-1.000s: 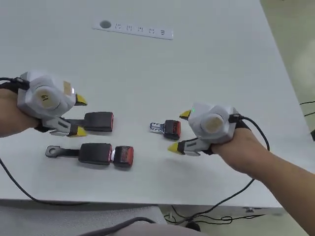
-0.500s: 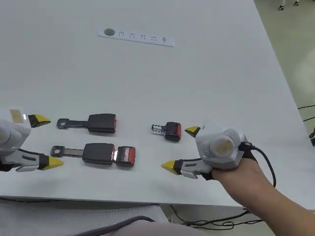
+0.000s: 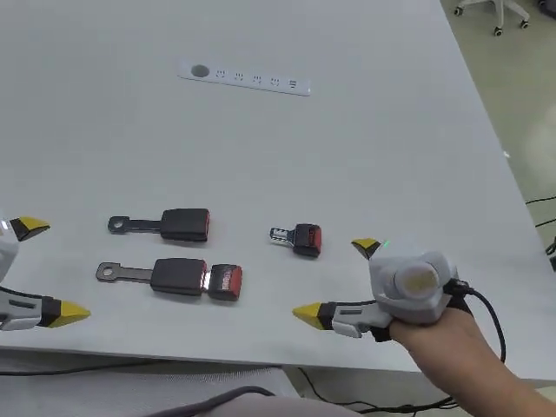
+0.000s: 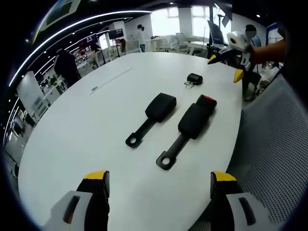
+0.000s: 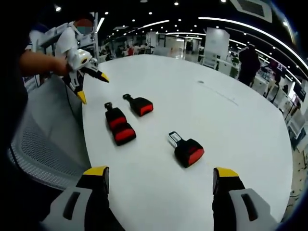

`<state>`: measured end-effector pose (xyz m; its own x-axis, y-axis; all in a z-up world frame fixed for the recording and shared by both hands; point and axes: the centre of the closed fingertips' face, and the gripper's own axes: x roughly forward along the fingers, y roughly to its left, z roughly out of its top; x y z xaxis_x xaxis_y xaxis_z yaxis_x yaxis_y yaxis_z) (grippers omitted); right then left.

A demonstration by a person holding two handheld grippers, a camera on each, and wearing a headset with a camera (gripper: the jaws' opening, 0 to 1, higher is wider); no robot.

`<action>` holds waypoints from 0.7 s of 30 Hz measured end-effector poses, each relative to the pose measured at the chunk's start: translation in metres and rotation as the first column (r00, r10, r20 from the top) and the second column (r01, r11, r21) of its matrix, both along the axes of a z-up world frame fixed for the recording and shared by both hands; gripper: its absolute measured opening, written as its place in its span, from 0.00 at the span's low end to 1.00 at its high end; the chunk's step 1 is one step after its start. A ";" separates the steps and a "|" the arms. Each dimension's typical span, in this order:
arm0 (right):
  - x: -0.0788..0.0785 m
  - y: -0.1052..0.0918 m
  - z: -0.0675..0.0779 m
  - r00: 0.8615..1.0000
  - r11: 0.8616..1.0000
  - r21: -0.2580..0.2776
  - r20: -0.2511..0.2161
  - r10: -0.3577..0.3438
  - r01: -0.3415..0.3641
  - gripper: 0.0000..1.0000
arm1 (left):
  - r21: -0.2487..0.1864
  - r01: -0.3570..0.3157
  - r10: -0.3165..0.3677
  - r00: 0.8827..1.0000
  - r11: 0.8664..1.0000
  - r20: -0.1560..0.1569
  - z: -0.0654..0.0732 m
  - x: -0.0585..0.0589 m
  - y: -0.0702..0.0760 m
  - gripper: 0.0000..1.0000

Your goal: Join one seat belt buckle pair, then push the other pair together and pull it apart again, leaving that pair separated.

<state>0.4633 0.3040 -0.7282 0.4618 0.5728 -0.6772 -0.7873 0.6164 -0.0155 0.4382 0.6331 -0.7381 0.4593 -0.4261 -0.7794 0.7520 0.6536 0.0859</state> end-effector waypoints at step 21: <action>-0.007 0.005 0.010 0.998 0.997 0.057 0.010 -0.054 0.054 0.99 | -0.015 -0.059 0.059 0.998 0.998 0.021 -0.008 -0.007 0.008 1.00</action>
<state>0.4559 0.3090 -0.7184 0.5006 0.5840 -0.6390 -0.7528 0.6582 0.0118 0.4313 0.6410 -0.7465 0.5007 -0.4092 -0.7628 0.7103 0.6979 0.0919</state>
